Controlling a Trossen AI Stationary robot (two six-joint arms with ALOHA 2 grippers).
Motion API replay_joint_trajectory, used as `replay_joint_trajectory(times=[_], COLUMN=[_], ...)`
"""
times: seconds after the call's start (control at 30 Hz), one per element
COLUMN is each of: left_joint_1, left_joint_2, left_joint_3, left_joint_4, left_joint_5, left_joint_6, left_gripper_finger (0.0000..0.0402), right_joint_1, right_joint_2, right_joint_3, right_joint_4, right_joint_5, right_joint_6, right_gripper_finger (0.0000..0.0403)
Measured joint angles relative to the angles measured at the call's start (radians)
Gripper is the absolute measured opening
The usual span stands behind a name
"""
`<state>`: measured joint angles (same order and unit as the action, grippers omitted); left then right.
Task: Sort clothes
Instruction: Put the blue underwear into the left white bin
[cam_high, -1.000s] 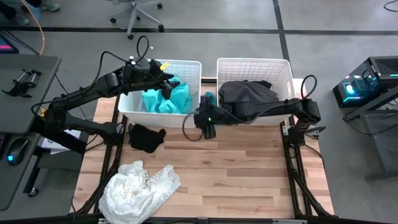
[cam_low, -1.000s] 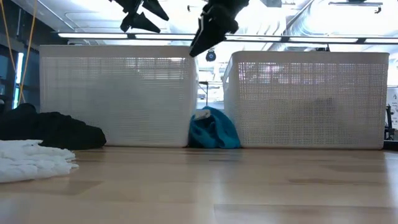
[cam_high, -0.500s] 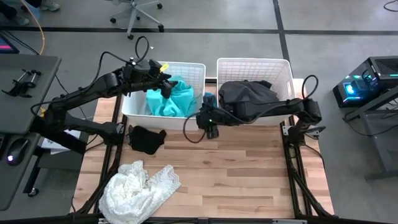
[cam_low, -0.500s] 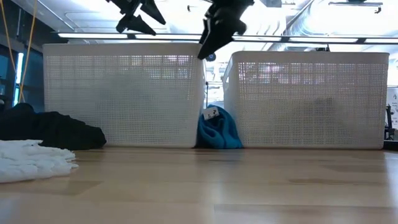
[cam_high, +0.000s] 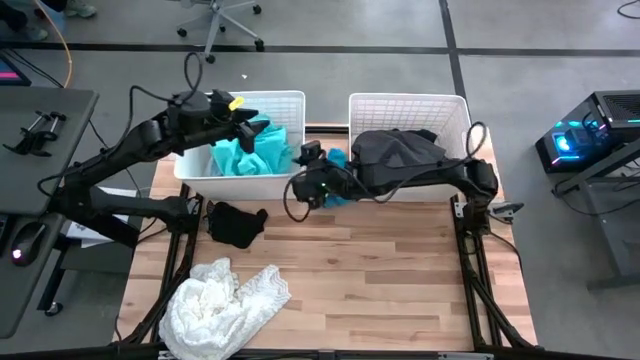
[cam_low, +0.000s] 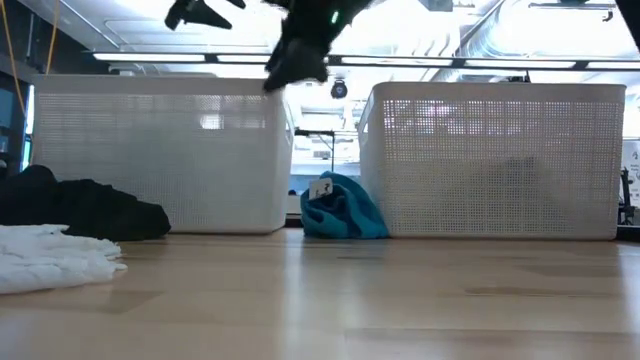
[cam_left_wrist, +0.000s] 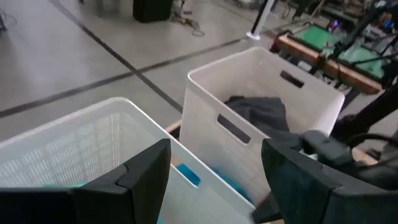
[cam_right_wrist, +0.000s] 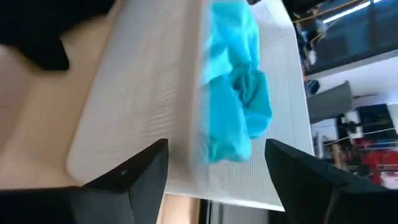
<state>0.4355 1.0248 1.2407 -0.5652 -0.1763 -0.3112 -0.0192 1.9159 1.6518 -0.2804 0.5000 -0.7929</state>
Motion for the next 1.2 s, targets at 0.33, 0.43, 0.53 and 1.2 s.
replay_joint_trajectory(times=[0.33,0.43,0.53,1.2], left_joint_1=[0.003,0.003,0.003,0.003], left_joint_2=[-0.037,-0.036,-0.035,-0.034], left_joint_3=[0.000,0.000,0.000,0.000], left_joint_4=[-0.008,-0.008,-0.007,-0.006], left_joint_5=[-0.036,-0.036,-0.037,-0.036], left_joint_6=[0.001,0.008,0.008,-0.028], left_gripper_finger=[0.0239,0.0239,0.0239,0.0239], right_joint_1=[0.007,-0.015,-0.040,-0.050], right_joint_2=[-0.026,-0.028,-0.023,0.249], right_joint_3=[0.267,0.242,0.136,-0.069], right_joint_4=[-0.610,-0.749,-0.729,-0.483], right_joint_5=[-0.346,-0.495,-0.482,-0.097], right_joint_6=[0.410,0.498,0.506,0.550], right_gripper_finger=[0.0252,0.0252,0.0252,0.0226])
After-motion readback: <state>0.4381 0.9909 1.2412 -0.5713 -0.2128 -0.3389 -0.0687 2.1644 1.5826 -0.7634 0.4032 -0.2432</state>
